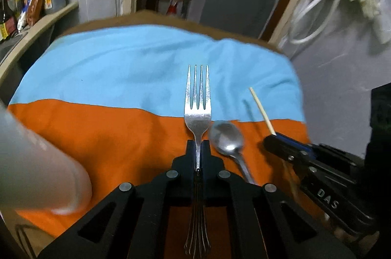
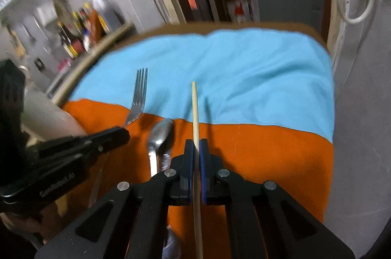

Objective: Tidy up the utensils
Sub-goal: 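Close the left tool on the fork while the right tool grasps the wooden chopstick, then lift the fork with the left tool while the right tool carries the chopstick to the cup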

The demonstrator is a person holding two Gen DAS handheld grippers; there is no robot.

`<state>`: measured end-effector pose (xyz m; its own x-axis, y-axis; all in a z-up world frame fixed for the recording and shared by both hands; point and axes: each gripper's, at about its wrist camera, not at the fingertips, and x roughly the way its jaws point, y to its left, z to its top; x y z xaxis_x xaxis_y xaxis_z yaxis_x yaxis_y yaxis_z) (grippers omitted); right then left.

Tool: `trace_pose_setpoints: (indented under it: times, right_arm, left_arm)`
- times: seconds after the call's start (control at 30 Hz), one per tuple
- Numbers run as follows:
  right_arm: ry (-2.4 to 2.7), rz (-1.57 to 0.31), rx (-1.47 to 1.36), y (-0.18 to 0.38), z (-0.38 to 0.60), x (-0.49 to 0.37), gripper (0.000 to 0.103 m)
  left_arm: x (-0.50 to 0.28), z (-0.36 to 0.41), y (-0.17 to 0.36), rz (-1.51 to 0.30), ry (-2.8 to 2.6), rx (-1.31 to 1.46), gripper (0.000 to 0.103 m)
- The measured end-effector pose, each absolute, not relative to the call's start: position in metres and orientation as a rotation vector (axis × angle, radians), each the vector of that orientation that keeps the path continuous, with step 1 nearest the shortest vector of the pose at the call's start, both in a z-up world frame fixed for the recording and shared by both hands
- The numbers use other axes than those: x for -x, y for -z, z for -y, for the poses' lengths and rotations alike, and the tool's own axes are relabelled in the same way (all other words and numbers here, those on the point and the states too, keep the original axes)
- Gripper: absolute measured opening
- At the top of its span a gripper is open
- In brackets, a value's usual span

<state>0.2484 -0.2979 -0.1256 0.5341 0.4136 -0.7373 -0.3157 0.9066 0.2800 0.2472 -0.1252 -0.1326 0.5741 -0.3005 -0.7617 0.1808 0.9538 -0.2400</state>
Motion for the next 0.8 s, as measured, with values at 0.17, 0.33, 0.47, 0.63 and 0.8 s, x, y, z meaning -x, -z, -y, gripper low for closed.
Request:
trace_pose_setpoints:
  times: [0.17,0.33,0.47,0.63,0.8]
  right_arm:
    - [-0.454,-0.724,-0.181,0.103,0.308,-0.209,0.003]
    - [-0.461,-0.566,-0.223,0.078,0.306,-0.187,0.003]
    - [-0.464,-0.472,-0.238,0.056,0.303,-0.178,0.003]
    - [-0.485,-0.382,-0.242,0.027,0.290,-0.171,0.003]
    - [-0.532,-0.296,-0.283,0.003,0.275,-0.169,0.003]
  left_arm:
    - [-0.207,0.123,0.109,-0.775,0.310,0.171,0.002]
    - [-0.182,0.123,0.083,-0.638,0.303,0.155,0.002]
    - [-0.168,0.120,0.061,-0.546,0.293,0.144,0.002]
    - [-0.154,0.113,0.039,-0.454,0.285,0.153,0.002]
    - [-0.138,0.085,0.013,-0.376,0.273,0.191,0.002]
